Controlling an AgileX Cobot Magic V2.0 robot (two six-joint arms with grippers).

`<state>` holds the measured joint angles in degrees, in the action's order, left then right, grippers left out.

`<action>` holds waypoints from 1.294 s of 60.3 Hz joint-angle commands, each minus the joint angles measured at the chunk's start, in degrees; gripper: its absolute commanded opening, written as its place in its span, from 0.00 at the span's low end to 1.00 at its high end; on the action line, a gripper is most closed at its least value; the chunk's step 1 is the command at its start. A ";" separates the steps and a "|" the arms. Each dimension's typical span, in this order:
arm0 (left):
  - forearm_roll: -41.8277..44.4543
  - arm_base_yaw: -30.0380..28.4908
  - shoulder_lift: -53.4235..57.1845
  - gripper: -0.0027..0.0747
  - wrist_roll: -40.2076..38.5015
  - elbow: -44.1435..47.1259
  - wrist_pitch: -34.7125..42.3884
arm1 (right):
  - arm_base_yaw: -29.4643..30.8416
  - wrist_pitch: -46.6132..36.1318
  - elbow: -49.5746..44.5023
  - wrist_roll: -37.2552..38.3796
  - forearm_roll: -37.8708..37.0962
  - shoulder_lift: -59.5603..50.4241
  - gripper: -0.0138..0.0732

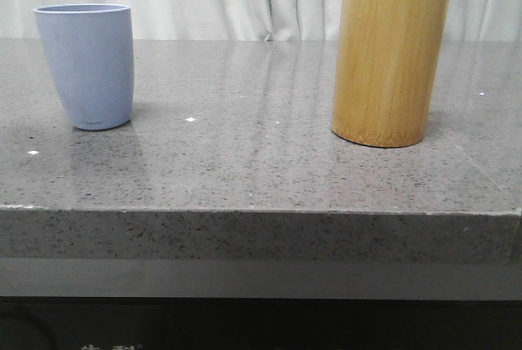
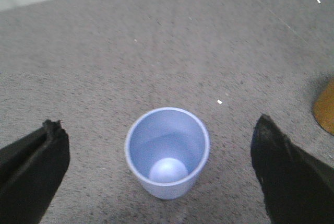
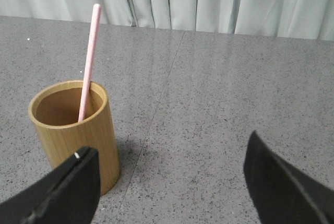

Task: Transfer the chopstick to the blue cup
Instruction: 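Reach the left gripper down and grasp the light blue cup's rim, then lift the blue cup and set it down beside the bamboo holder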

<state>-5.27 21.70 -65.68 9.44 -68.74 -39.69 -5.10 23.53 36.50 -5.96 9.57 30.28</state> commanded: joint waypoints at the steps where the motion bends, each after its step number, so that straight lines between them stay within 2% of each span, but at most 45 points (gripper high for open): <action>1: -0.65 2.69 -4.88 0.93 -1.64 -9.00 -6.43 | 0.30 -3.59 2.08 -0.16 0.26 0.31 0.82; 8: -0.90 4.52 -12.80 0.93 -2.03 -18.51 -17.93 | 0.30 -3.34 2.03 -0.16 0.26 0.31 0.82; 16: -1.01 5.63 -20.26 0.93 -2.03 -24.80 -23.54 | 0.30 -3.16 2.03 -0.16 0.26 0.31 0.82; 37: -0.51 5.73 -30.24 0.93 -2.03 -27.33 -25.28 | 0.30 -3.06 2.03 -0.16 0.26 0.31 0.82; 42: -0.11 5.73 -31.61 0.89 -2.03 -27.33 -25.66 | 0.30 -3.06 2.03 -0.16 0.26 0.31 0.82; 49: -0.11 5.73 -32.24 0.74 -2.03 -27.33 -26.40 | 0.30 -3.06 2.03 -0.16 0.26 0.31 0.82; 54: -0.11 5.73 -32.24 0.58 -2.03 -27.33 -26.40 | 0.30 -3.06 2.03 -0.16 0.26 0.31 0.82; 60: 0.10 5.73 -32.24 0.33 -2.03 -27.33 -26.49 | 0.30 -3.06 2.03 -0.16 0.26 0.31 0.82; 69: 0.10 5.73 -32.24 0.04 -2.03 -27.33 -26.97 | 0.30 -3.06 2.03 -0.16 0.26 0.31 0.82; 78: 0.10 6.11 -32.24 0.01 -2.03 -28.76 -29.19 | 0.30 -2.83 2.03 -0.16 0.26 0.31 0.82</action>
<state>-4.07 27.06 -100.61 8.02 -94.93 -68.55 -5.10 24.85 36.50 -5.96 9.57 30.28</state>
